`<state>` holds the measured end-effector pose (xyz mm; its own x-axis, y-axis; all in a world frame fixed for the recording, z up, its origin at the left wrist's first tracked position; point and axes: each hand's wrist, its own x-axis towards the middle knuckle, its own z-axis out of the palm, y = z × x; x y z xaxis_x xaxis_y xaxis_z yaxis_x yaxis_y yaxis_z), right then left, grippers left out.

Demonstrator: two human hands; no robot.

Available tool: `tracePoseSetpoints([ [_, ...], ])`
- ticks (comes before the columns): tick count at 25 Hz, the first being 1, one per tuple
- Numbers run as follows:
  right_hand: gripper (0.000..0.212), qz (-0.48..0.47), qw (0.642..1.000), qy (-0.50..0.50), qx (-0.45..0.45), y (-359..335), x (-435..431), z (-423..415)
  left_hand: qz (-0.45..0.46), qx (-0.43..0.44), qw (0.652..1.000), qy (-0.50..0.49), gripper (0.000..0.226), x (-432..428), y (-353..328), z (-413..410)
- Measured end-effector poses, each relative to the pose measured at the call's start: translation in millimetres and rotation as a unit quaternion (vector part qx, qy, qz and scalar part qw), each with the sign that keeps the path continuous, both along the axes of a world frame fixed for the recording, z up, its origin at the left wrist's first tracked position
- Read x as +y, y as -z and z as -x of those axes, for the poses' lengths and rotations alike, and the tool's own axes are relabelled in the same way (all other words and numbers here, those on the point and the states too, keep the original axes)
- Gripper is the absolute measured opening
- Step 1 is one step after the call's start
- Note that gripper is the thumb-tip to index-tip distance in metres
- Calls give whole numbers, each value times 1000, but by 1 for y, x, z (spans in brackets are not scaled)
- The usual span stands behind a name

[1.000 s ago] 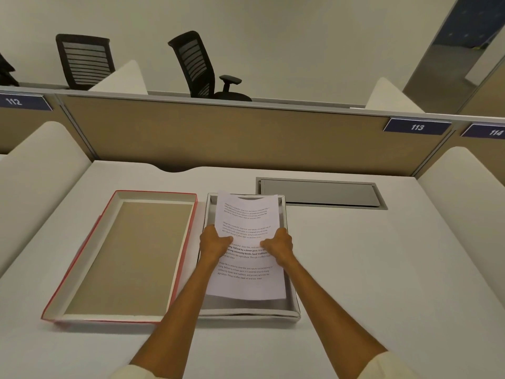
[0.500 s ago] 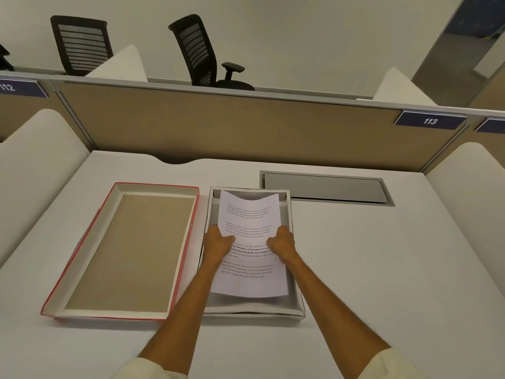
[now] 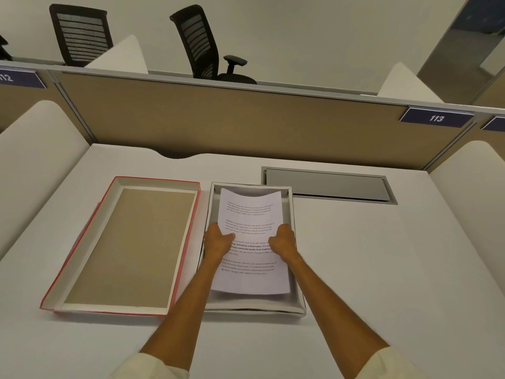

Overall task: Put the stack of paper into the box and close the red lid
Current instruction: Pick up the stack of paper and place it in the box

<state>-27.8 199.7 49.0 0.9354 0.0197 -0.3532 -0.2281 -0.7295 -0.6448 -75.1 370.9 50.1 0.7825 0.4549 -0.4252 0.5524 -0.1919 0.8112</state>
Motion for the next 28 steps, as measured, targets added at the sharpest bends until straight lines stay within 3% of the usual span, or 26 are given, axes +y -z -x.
tracePoseSetpoints([
  [9,5,5,1000,22,0,9,0,4,-15,-29,999,-21,40,-3,3,10],
  [19,37,-11,994,68,-88,9,5,35,-80,-85,991,-58,44,-15,-3,29],
  [28,51,-33,997,67,-13,2,-2,25,-81,-60,995,-18,47,-5,-4,27],
])
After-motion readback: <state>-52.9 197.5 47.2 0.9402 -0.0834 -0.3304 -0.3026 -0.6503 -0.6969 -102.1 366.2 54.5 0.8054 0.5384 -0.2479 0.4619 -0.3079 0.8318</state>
